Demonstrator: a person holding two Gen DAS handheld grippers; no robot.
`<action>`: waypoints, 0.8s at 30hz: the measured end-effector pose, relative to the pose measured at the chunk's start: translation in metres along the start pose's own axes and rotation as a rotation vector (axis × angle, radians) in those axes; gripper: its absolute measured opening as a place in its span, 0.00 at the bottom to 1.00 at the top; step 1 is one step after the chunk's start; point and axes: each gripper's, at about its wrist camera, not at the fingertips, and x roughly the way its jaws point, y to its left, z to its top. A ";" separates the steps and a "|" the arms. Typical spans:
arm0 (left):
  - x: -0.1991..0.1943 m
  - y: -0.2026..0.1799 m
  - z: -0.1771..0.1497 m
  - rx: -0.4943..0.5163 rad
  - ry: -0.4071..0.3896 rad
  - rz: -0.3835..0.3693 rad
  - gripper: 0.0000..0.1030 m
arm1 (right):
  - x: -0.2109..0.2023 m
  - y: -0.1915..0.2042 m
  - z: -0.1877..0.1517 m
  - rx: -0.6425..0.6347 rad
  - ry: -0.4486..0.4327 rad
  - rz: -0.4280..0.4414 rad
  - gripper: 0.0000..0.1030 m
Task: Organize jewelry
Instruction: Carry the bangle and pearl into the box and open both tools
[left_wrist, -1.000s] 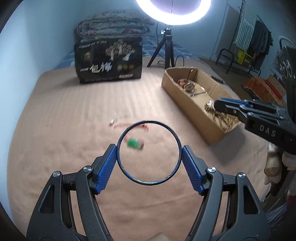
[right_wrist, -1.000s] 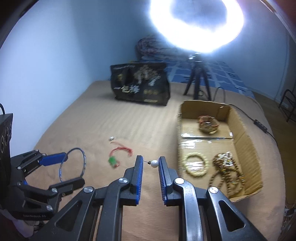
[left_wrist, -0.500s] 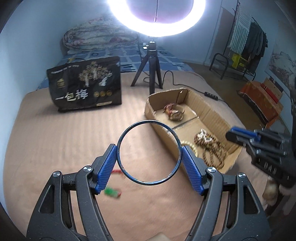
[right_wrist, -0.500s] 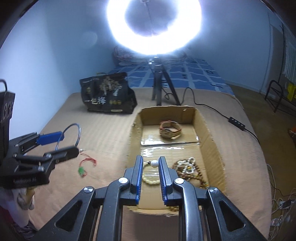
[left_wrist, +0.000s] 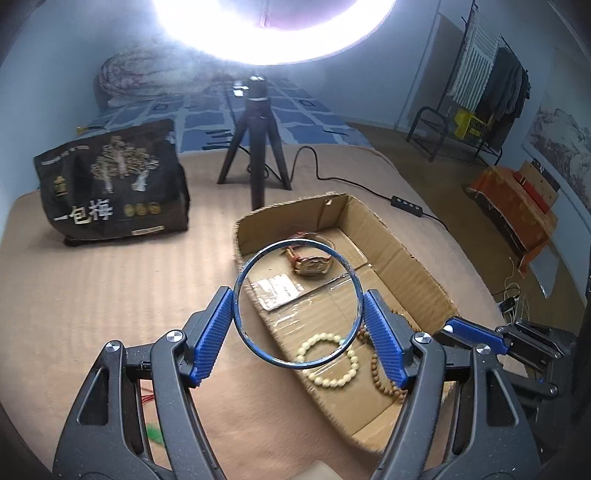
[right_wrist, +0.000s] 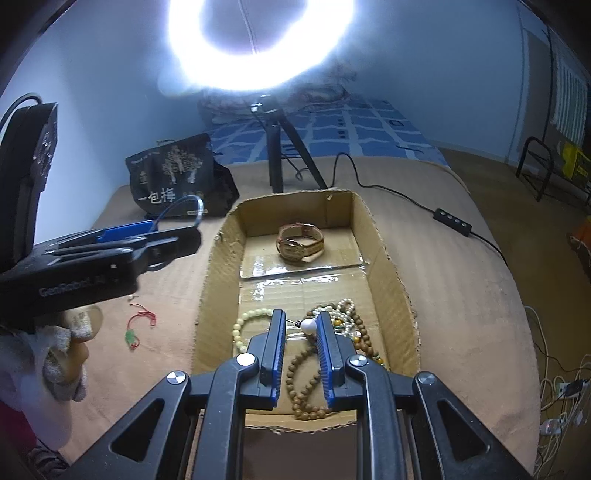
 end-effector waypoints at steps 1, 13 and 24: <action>0.004 -0.002 0.000 -0.002 0.004 -0.001 0.71 | 0.001 -0.002 0.000 0.003 0.003 -0.002 0.15; 0.021 -0.012 0.005 -0.034 0.044 -0.004 0.74 | 0.008 -0.012 -0.004 0.034 0.020 0.004 0.43; 0.010 -0.006 0.007 -0.041 0.030 -0.004 0.76 | 0.000 -0.008 -0.002 0.023 -0.013 -0.022 0.81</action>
